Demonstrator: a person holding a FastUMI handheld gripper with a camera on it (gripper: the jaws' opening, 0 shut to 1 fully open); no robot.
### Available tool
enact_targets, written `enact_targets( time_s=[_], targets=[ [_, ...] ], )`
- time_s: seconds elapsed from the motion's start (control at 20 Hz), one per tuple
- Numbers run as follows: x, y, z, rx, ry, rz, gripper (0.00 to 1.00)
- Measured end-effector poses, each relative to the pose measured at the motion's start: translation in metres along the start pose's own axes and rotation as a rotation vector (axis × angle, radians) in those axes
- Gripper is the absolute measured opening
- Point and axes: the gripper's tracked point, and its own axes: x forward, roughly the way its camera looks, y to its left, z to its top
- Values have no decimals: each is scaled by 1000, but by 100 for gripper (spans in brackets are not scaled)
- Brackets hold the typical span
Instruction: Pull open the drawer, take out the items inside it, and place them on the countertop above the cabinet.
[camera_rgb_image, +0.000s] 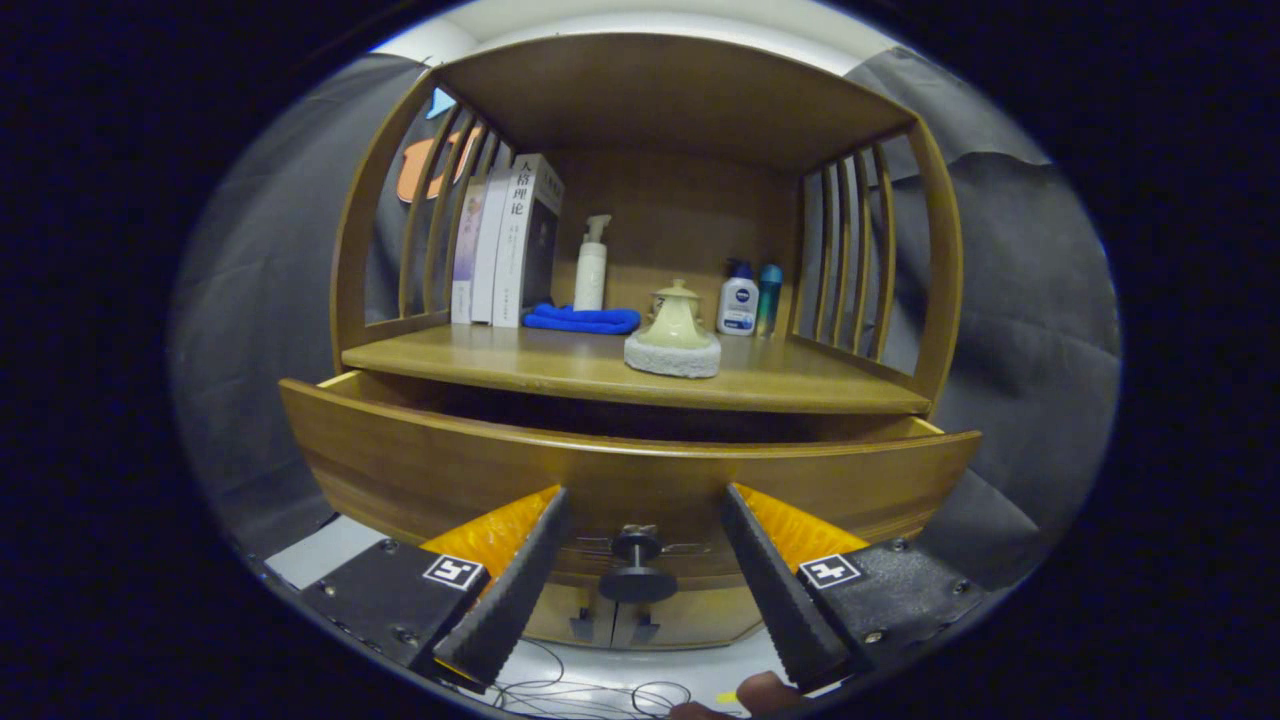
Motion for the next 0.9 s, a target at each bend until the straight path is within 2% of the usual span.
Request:
enact_targets(
  time_s=[0.6, 0.8, 0.9],
  targets=[
    [50, 0, 18, -7, 84, -14, 100],
    [45, -1, 18, -27, 81, -18, 100],
    [28, -1, 25, -52, 51, 1, 100]
  ],
)
